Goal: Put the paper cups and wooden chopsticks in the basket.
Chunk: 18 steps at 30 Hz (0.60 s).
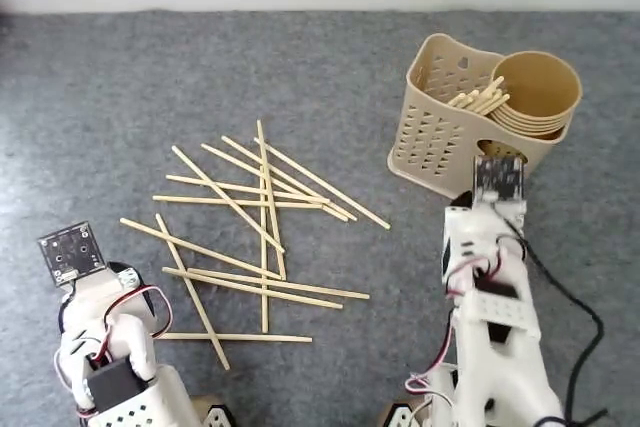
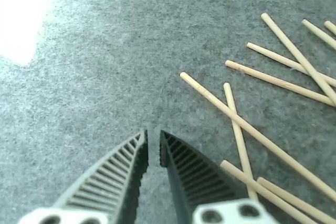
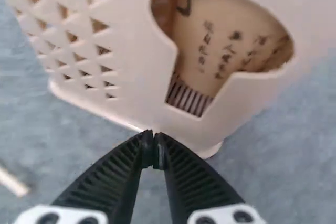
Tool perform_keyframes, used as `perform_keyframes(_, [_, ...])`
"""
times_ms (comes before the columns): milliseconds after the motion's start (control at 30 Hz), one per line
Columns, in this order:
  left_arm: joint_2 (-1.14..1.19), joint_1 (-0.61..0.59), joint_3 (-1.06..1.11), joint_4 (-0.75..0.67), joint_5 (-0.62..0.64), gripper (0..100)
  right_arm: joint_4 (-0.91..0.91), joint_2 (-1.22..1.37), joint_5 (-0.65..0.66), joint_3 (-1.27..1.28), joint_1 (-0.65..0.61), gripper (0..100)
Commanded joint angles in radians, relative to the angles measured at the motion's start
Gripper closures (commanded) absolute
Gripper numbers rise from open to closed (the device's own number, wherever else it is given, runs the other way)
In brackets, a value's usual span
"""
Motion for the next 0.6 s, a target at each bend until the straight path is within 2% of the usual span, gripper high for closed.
perform_keyframes(0, [-0.006,0.006,-0.005,-0.023,-0.012,96,0.403,-0.035,-0.080,-0.249,-0.058,98.7])
perform_keyframes(67, [-0.006,0.006,-0.005,-0.023,-0.012,96,0.565,-0.035,-0.097,-0.341,-0.102,98.7])
perform_keyframes(167, [-0.006,0.006,-0.005,-0.023,-0.012,96,0.716,-0.035,-0.098,-0.423,-0.171,99.0])
perform_keyframes(567, [-0.006,0.021,-0.007,-0.023,-0.015,96,0.940,-0.035,-0.100,-0.440,-0.409,99.0])
